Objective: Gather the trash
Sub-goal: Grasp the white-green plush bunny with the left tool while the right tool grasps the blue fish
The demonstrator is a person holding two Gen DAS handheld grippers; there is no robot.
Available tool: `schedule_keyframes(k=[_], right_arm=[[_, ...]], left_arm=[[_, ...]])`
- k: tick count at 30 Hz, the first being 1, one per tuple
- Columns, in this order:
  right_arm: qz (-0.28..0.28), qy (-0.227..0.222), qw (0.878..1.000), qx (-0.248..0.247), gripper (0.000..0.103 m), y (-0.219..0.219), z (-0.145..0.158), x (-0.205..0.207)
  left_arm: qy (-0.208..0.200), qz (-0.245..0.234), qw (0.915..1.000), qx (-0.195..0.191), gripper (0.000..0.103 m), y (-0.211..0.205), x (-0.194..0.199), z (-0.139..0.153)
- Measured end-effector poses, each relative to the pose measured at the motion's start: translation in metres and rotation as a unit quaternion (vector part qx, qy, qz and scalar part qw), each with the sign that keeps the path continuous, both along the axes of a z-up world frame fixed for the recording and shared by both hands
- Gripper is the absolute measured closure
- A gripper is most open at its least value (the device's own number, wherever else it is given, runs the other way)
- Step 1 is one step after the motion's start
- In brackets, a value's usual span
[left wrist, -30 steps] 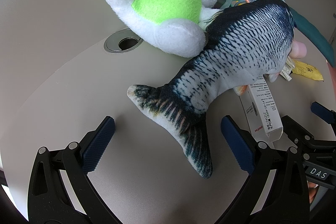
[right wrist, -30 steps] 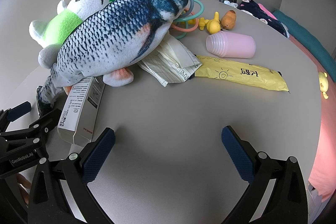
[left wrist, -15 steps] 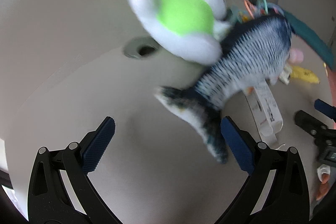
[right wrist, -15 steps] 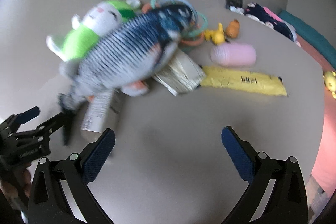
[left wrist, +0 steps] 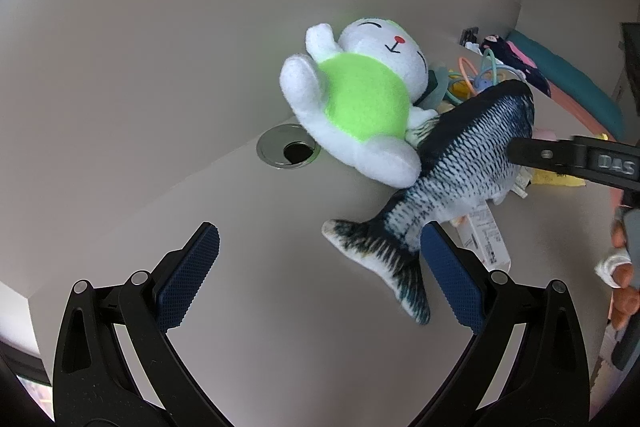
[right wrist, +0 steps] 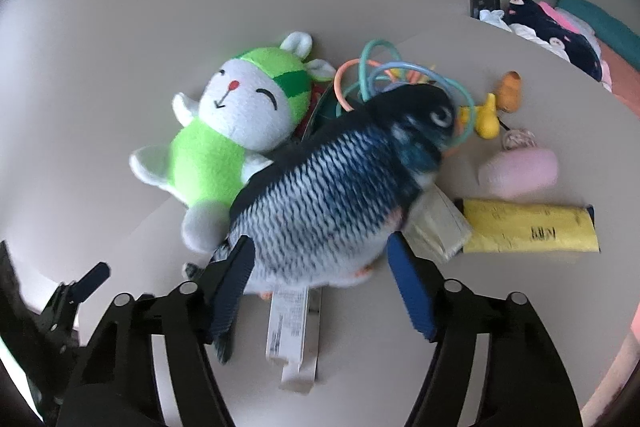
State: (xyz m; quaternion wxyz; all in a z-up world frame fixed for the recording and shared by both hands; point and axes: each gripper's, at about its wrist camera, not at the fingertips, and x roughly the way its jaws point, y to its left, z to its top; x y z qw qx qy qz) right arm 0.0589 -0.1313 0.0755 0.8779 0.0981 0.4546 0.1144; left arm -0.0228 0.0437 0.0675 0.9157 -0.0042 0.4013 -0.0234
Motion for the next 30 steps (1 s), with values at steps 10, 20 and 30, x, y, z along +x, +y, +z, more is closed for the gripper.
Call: schedule_keyframes(k=[10, 20, 30], right_arm=[[0.012, 0.016, 1.0, -0.021, 0.089, 0.009, -0.01, 0.012], [-0.009, -0.105, 0.992, -0.074, 0.09, -0.002, 0.075, -0.013], [-0.045, -0.112, 0.99, -0.068, 0.09, -0.053, 0.097, -0.024]], left_arm=[[-0.043, 0.001, 0.999, 0.008, 0.006, -0.01, 0.034, 0.034], [-0.04, -0.05, 0.9962, 0.059, 0.006, -0.043, 0.089, 0.049], [0.029, -0.033, 0.9918, 0.12, 0.04, -0.067, 0.144, -0.003]])
